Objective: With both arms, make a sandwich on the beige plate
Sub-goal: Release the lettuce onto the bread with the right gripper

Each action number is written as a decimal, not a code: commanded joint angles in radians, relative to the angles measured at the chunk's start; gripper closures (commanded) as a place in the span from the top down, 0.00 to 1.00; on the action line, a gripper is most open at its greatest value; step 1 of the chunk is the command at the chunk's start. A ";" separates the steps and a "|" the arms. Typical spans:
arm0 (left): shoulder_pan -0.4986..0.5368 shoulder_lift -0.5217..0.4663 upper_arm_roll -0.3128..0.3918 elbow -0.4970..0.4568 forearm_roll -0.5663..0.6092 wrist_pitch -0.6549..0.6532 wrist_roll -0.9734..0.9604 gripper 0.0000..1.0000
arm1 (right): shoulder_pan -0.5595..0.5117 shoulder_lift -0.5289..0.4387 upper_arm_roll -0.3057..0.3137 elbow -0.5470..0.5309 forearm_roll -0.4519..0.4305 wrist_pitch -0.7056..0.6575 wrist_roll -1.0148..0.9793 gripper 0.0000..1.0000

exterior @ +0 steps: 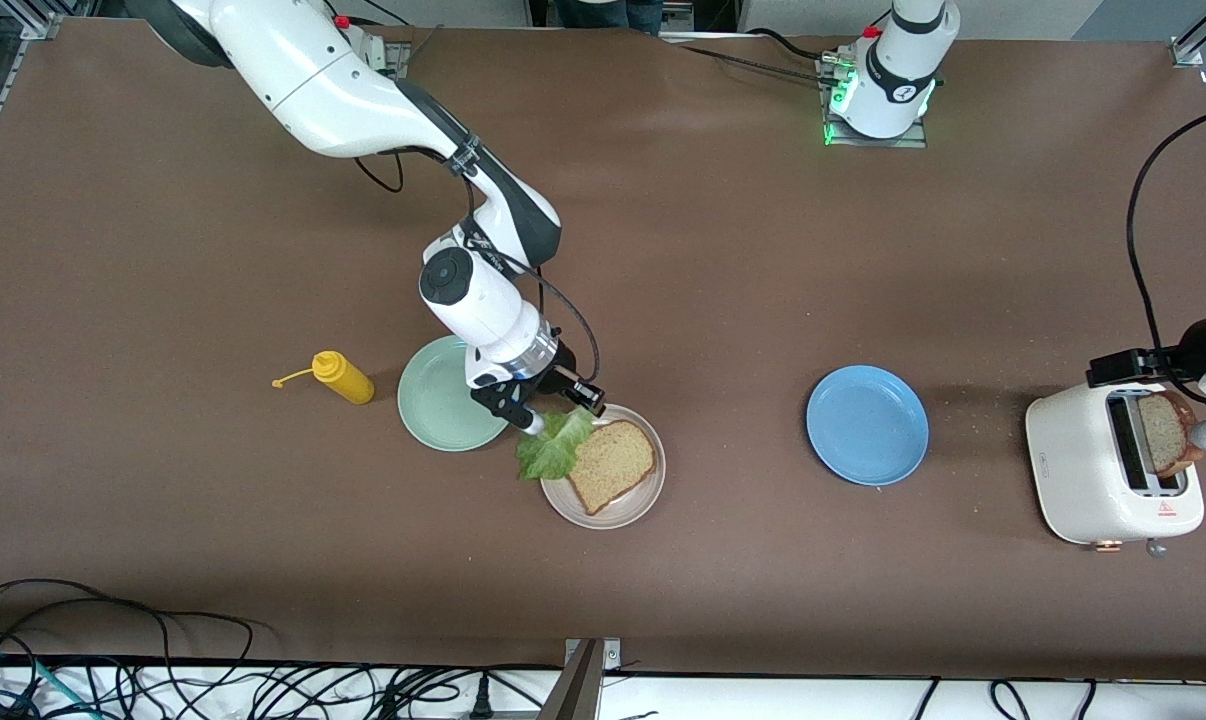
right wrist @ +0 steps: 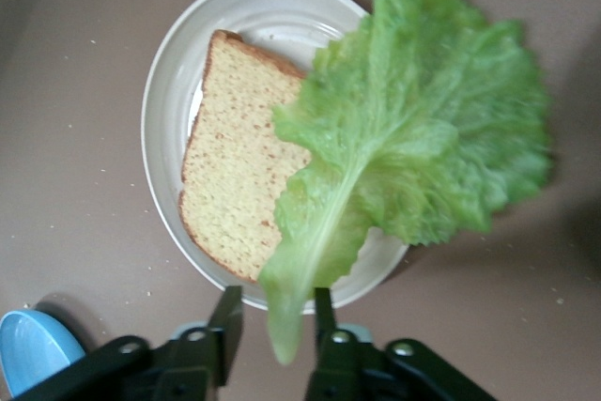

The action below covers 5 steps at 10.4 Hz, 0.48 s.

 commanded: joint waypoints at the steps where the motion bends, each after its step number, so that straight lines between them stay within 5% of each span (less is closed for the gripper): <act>1: 0.062 0.013 -0.004 -0.016 0.036 0.078 0.061 1.00 | 0.006 -0.004 -0.005 0.044 -0.022 -0.012 -0.002 0.88; 5: 0.149 0.071 -0.004 -0.016 0.034 0.173 0.149 1.00 | -0.023 -0.148 -0.059 0.045 -0.089 -0.329 -0.099 0.88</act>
